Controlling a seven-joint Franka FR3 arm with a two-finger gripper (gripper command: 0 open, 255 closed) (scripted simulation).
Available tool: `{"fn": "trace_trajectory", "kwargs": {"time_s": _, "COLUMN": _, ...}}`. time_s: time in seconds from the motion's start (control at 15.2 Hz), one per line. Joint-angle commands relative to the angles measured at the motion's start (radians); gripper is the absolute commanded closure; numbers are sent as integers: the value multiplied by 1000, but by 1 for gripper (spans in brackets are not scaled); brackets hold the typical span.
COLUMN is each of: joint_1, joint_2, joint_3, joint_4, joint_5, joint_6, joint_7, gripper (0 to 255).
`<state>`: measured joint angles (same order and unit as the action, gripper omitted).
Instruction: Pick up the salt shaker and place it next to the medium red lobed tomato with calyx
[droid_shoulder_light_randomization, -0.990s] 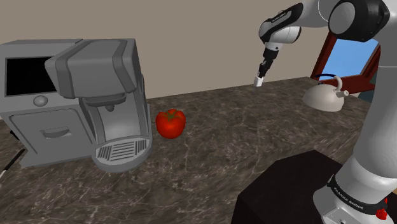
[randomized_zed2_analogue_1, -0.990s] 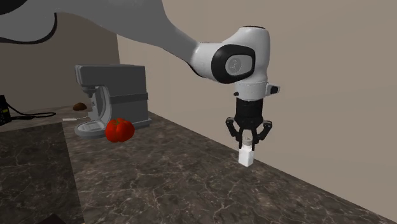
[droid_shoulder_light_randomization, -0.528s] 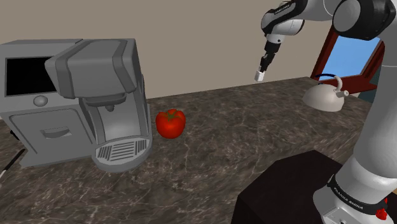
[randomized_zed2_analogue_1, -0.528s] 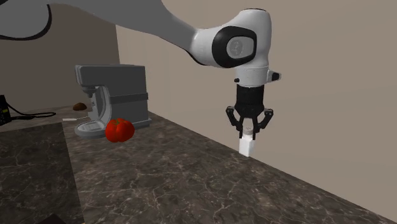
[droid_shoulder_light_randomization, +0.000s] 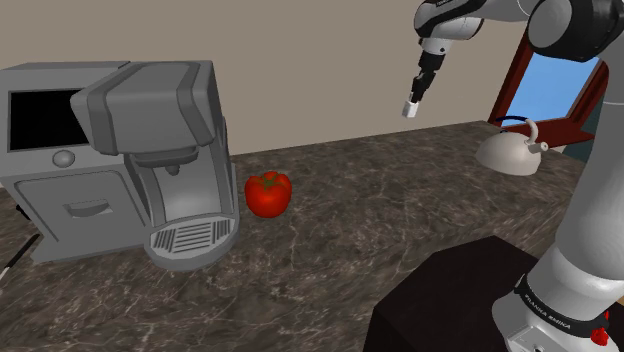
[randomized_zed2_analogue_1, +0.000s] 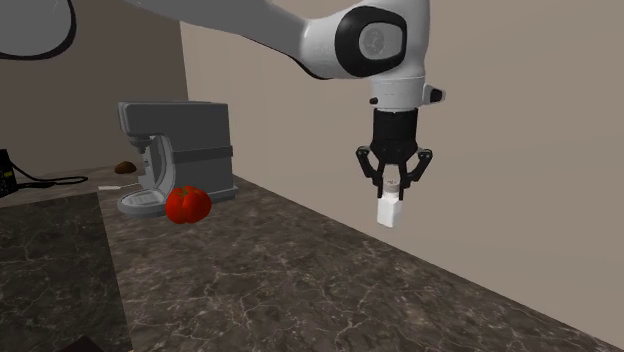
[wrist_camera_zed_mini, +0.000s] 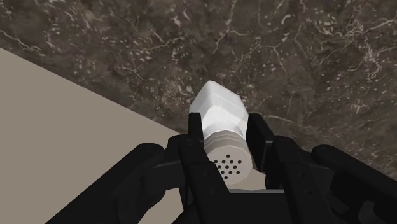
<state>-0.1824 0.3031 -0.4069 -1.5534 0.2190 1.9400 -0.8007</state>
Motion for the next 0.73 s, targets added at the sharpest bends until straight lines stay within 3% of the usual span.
{"fn": "trace_trajectory", "kwargs": {"time_s": 0.0, "joint_1": -2, "joint_2": 1, "joint_3": -1, "joint_4": 30, "joint_5": -2, "joint_6": -29, "joint_7": 4, "gripper": 255}}
{"fn": "trace_trajectory", "kwargs": {"time_s": 0.53, "joint_1": -10, "joint_2": 5, "joint_3": -4, "joint_4": 136, "joint_5": -5, "joint_6": -131, "joint_7": 15, "gripper": 255}}
{"fn": "trace_trajectory", "kwargs": {"time_s": 0.66, "joint_1": 33, "joint_2": -58, "joint_3": 4, "joint_4": 53, "joint_5": -35, "joint_6": -101, "joint_7": 59, "gripper": 255}}
